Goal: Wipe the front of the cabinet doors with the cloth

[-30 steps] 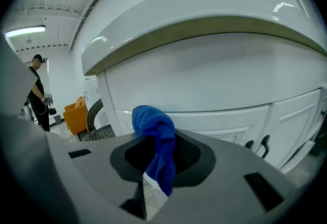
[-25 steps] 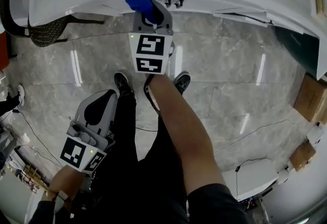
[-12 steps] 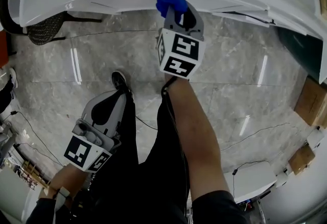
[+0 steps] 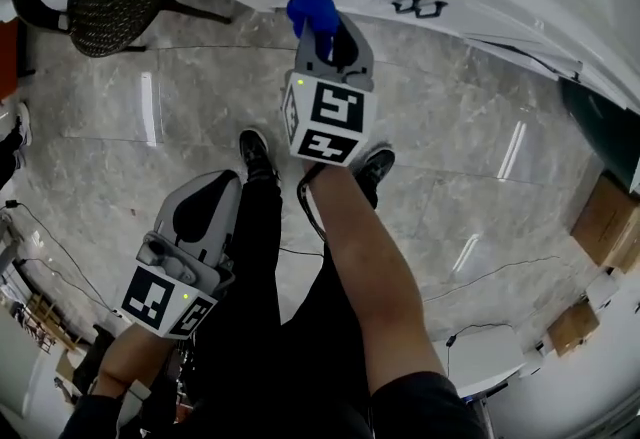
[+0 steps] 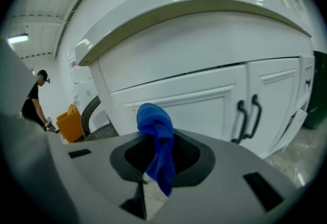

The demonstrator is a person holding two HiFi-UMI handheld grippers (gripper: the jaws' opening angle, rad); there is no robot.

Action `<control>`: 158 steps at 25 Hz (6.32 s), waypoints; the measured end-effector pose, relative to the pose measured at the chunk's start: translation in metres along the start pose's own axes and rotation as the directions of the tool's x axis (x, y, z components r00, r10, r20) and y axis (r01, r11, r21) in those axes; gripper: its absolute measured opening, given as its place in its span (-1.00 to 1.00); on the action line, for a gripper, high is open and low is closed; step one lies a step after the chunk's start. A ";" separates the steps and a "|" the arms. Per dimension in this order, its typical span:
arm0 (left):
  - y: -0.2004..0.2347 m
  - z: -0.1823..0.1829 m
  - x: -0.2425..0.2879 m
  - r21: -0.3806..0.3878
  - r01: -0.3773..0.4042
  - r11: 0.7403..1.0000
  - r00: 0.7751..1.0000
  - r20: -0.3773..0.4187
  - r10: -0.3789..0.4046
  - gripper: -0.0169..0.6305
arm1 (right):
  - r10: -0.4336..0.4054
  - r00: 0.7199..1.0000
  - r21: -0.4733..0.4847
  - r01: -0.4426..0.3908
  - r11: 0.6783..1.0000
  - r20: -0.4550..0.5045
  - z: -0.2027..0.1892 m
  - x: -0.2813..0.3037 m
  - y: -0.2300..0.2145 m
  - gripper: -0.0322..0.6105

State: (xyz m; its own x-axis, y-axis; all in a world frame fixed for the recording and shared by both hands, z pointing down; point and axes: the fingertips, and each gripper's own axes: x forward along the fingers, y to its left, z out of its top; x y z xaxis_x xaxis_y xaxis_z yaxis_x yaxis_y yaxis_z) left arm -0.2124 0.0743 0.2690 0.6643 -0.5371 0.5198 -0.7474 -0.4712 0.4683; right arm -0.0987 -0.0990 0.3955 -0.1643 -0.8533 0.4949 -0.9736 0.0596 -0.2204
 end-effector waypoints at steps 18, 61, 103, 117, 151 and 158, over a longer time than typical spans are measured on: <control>0.027 -0.006 -0.001 -0.016 -0.020 1.000 1.000 -0.015 0.020 -0.95 | -0.024 0.999 0.057 0.026 0.998 -0.034 -0.016 0.051 0.014 -0.69; 0.071 -0.027 -0.017 -0.064 -0.082 0.995 0.996 -0.025 0.081 -0.95 | 0.047 0.987 0.221 -0.013 0.975 -0.151 -0.102 0.101 0.038 -0.69; 0.080 -0.049 0.001 -0.071 -0.098 0.993 0.995 -0.036 0.096 -0.95 | 0.156 0.981 0.007 -0.157 0.988 -0.119 -0.126 0.117 0.065 -0.69; 0.063 -0.085 0.030 -0.105 -0.080 0.991 0.993 -0.090 0.071 -0.95 | 0.000 0.990 0.016 0.002 1.000 -0.139 -0.142 0.119 -0.052 -0.69; 0.109 -0.109 0.025 -0.136 -0.077 0.988 0.996 -0.065 0.068 -0.95 | 0.091 0.979 -0.059 -0.103 0.993 -0.185 -0.196 0.151 0.026 -0.69; 0.153 -0.138 0.000 -0.139 -0.138 0.981 0.988 -0.086 0.127 -0.95 | 0.118 0.982 -0.199 -0.147 0.969 -0.147 -0.211 0.177 0.043 -0.69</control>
State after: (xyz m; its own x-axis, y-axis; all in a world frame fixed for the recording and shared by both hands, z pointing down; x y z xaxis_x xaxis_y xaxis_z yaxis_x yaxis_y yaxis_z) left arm -0.3258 0.0988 0.4395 0.5624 -0.5306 0.6342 -0.8235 -0.2906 0.4872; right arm -0.2030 -0.1386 0.6508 -0.2999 -0.7550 0.5831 -0.9509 0.2857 -0.1193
